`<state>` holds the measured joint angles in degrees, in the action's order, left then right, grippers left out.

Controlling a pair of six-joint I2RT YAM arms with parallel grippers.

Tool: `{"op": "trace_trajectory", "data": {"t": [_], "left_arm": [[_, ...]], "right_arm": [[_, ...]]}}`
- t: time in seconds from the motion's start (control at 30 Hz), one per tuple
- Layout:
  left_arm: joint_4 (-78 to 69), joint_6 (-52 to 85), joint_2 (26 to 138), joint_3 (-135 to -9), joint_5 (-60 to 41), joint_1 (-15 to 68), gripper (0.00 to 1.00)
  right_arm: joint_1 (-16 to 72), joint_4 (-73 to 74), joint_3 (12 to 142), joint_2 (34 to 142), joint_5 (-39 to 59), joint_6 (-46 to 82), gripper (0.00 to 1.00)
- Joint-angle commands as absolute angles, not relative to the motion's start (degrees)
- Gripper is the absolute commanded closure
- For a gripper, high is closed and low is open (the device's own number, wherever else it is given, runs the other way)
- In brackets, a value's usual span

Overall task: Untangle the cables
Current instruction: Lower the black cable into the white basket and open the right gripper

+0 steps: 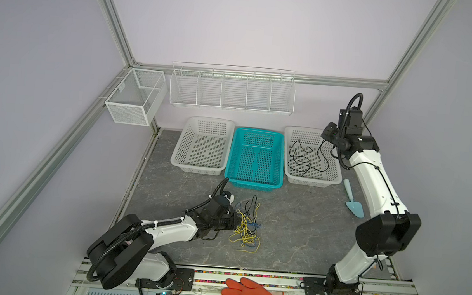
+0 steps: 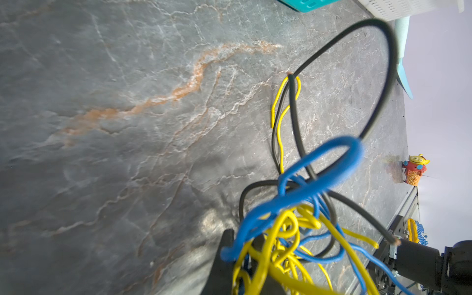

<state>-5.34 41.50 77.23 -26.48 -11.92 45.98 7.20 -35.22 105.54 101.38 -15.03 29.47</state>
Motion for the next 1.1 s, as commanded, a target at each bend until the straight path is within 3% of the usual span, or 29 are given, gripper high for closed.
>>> {"op": "trace_trajectory", "data": {"t": [0.0, 0.7, 1.07], "left_arm": [[-0.67, 40.57, 77.93, -26.21, -11.07, 45.88, 1.0], [1.32, 40.1, 75.9, -25.92, -10.46, 45.88, 1.0], [2.09, 40.17, 75.67, -26.56, -10.65, 45.83, 1.0]], "right_arm": [[6.9, -34.74, 103.69, 103.94, -9.89, 31.96, 0.93], [6.06, -35.49, 100.79, 116.4, -1.16, 30.32, 0.93], [6.06, -35.77, 99.7, 113.92, -0.35, 30.11, 0.88]]}}
